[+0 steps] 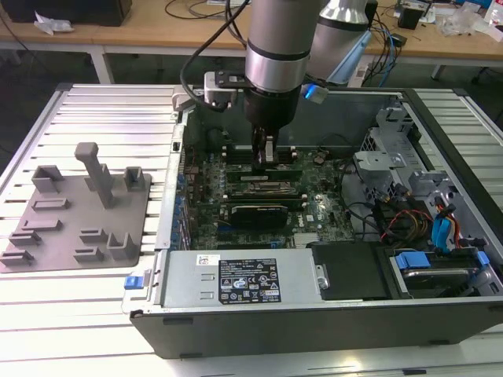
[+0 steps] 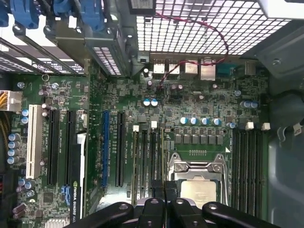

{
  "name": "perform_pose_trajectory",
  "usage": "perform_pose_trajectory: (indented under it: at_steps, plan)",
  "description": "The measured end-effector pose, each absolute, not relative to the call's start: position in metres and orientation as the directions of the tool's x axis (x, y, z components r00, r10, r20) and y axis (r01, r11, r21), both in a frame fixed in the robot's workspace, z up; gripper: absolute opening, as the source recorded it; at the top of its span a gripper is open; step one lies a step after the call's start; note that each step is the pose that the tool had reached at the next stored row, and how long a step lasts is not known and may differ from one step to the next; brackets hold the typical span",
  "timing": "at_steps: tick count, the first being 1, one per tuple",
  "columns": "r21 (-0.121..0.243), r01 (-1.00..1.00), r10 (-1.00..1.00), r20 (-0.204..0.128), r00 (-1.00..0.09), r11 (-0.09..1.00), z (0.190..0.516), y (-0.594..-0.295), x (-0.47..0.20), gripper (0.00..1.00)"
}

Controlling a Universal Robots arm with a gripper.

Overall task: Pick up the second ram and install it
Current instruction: 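Insert the second ram into the second slot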

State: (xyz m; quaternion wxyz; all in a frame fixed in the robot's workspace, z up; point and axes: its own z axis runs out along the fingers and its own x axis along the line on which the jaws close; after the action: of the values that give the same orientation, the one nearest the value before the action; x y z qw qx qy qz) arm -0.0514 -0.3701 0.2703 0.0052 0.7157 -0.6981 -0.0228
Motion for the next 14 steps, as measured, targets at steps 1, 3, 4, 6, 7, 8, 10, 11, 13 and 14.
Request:
perform_pose_trajectory:
  at_steps: [1, 3, 4, 6, 7, 8, 10, 11, 13, 14]
  plan:
    - [0.039, -0.999, -0.999, -0.025, 0.024, -0.025, 0.268, -0.372, -0.051, 0.09]
    - [0.039, -0.999, -0.999, -0.025, 0.024, -0.025, 0.265, -0.372, -0.052, 0.09]
    - [0.039, -0.999, -0.999, -0.025, 0.024, -0.025, 0.263, -0.372, -0.051, 0.09]
    - [0.039, -0.999, -0.999, -0.025, 0.024, -0.025, 0.26, -0.372, -0.051, 0.09]
    - [0.039, -0.999, -0.999, -0.025, 0.024, -0.025, 0.259, -0.373, -0.051, 0.09]
    - [0.039, -0.999, -0.999, -0.025, 0.024, -0.025, 0.258, -0.373, -0.051, 0.09]
    - [0.039, -0.999, -0.999, -0.025, 0.023, -0.024, 0.253, -0.374, -0.051, 0.09]
    - [0.039, -0.999, -0.999, -0.025, 0.022, -0.023, 0.252, -0.375, -0.05, 0.09]
    - [0.039, -0.999, -0.999, -0.025, 0.021, -0.022, 0.251, -0.375, -0.048, 0.09]
    - [0.039, -0.999, -0.999, -0.025, 0.021, -0.022, 0.251, -0.376, -0.048, 0.09]
